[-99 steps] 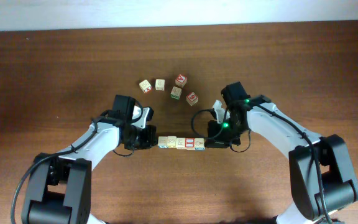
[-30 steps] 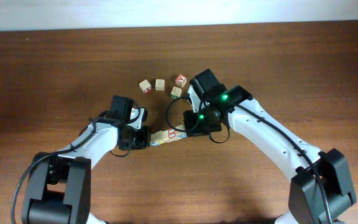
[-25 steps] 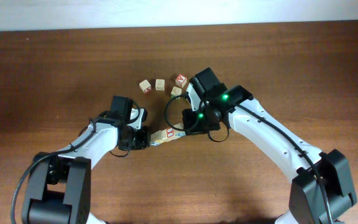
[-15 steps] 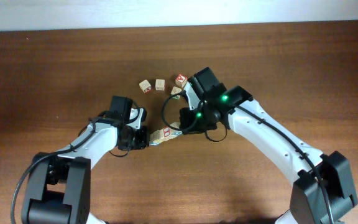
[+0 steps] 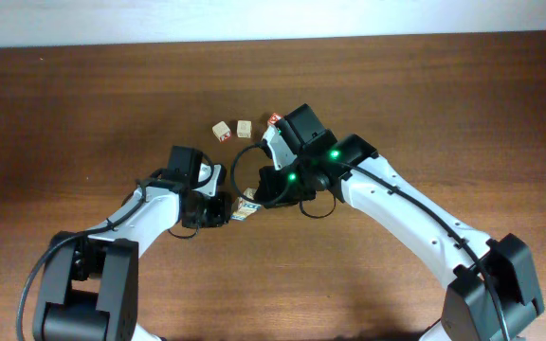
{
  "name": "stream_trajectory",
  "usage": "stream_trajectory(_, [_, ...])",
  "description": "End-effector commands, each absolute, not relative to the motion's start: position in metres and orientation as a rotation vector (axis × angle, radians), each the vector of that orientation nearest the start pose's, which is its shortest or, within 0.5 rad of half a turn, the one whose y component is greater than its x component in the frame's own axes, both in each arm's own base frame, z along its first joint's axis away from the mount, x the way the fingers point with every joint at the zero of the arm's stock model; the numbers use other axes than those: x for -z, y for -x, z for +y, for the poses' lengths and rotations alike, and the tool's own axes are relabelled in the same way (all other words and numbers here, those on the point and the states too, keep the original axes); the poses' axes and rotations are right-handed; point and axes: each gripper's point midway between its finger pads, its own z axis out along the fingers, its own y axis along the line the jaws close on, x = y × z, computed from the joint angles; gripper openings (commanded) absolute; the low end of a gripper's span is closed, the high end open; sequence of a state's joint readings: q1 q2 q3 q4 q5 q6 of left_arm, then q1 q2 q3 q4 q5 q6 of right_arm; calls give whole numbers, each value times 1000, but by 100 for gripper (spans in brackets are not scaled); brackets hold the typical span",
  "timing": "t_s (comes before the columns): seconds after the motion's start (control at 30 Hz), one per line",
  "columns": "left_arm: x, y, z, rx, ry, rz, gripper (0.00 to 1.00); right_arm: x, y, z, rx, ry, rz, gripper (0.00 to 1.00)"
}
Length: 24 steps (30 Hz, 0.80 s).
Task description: Rotate 5 blocks
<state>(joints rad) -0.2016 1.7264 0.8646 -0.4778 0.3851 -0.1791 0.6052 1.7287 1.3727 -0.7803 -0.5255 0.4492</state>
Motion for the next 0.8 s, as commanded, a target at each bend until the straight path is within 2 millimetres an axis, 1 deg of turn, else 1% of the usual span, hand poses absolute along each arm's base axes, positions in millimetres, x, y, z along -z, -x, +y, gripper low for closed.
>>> stream_trajectory(0.0, [-9,-291,-154,802,-187,2903,0,-114,-282,299,-868,368,2915,4])
stream_trajectory(0.17, [-8,-287,-153,801,-181,2921,0,-114,-292,299,-835,342,2885,4])
stream_trajectory(0.23, [-8,-287,-153,801,-181,2923,0,-108,-294,300,-827,339,2891,4])
stream_trajectory(0.33, [-7,-286,-152,795,-179,2929,0,-98,-294,300,-816,334,2919,4])
stream_trajectory(0.53, [-5,-287,-147,749,-173,2936,0,-96,-293,300,-816,334,2925,4])
stream_trajectory(0.6, [-2,-289,-140,703,-151,2944,0,-96,-292,300,-814,332,2931,4])
stream_trajectory(0.7, [4,-294,-114,586,-35,2972,0,-96,-292,300,-814,327,2933,4])
stream_trajectory(0.77, [5,-295,-104,545,15,2981,0,-96,-292,300,-814,327,2933,4])
